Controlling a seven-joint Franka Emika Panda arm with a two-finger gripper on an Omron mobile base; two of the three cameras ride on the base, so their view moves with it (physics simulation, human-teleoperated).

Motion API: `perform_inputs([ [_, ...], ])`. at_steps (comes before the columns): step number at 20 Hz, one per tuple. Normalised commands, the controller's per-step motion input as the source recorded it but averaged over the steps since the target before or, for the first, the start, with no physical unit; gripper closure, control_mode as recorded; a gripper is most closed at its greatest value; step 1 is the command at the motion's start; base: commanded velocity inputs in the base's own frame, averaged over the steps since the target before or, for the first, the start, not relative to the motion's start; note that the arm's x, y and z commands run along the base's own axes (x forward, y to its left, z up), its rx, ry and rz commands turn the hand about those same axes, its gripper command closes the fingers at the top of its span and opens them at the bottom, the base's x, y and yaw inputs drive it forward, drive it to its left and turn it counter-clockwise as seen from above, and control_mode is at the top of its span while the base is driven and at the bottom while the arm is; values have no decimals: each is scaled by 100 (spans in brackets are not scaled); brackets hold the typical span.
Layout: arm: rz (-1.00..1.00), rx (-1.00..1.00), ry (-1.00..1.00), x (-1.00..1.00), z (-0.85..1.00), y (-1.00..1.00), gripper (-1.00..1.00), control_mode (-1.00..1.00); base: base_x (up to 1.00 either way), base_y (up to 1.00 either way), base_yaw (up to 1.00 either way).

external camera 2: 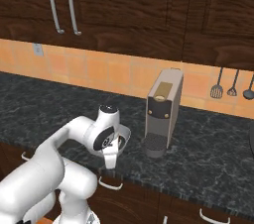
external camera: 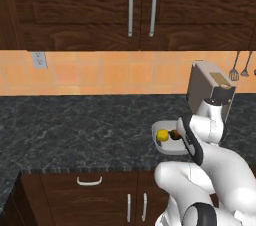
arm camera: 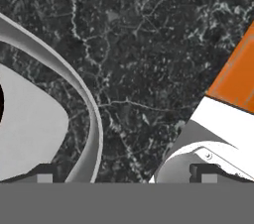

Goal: Take the meat container that has the steak and place it on the second highest rack of the freezer. Then take the vegetable container that has the lemon and bell pepper and place it on the highest rack of the freezer.

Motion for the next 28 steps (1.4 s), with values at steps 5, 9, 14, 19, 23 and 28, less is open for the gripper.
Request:
perform_inputs([
  [5, 0, 0, 8, -19, -18, 0, -100, -100, 0, 0, 0],
  [9, 0, 0, 0, 28, -3, 0, -100, -100, 0, 0, 0],
  [14, 0, -1, 0, 46, -3, 8, -100, -100, 0, 0, 0],
  [19, 0, 0, 5, 7, -32, 18, -100, -100, 0, 0, 0],
  [23, 0, 0, 9, 0, -34, 31, 100, -100, 0, 0, 0],
  [28, 0, 0, 1, -1, -22, 0, 100, -100, 0, 0, 0],
])
